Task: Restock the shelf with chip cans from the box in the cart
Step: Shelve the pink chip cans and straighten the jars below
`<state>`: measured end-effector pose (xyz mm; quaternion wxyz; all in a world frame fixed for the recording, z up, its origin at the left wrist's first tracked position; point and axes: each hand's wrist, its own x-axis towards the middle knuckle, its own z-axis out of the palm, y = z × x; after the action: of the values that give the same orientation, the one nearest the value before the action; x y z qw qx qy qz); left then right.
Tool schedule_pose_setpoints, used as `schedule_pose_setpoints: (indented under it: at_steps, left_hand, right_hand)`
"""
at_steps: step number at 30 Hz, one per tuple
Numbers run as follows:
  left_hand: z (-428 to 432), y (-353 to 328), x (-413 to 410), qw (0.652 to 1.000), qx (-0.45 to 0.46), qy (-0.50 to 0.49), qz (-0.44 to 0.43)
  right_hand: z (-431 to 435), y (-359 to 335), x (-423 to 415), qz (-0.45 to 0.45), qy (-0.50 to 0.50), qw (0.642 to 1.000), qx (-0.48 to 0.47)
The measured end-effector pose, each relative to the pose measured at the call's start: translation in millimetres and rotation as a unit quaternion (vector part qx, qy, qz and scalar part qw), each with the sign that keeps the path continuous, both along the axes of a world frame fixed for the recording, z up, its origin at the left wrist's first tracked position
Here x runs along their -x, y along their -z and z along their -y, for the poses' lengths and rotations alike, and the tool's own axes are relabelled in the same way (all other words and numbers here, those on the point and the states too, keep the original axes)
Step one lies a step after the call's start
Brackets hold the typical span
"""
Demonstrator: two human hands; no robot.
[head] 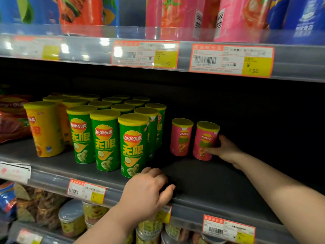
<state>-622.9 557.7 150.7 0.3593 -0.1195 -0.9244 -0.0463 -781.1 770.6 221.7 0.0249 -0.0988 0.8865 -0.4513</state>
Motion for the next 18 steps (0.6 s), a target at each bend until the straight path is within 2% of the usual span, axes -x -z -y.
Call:
schedule_pose_setpoints:
  at_steps: [18]
  left_hand:
    - [-0.9, -1.9, -0.7, 0.999, -0.014, 0.002, 0.045]
  right_hand:
    - [3.9, 6.8, -12.3, 0.008, 0.062, 0.998, -0.032]
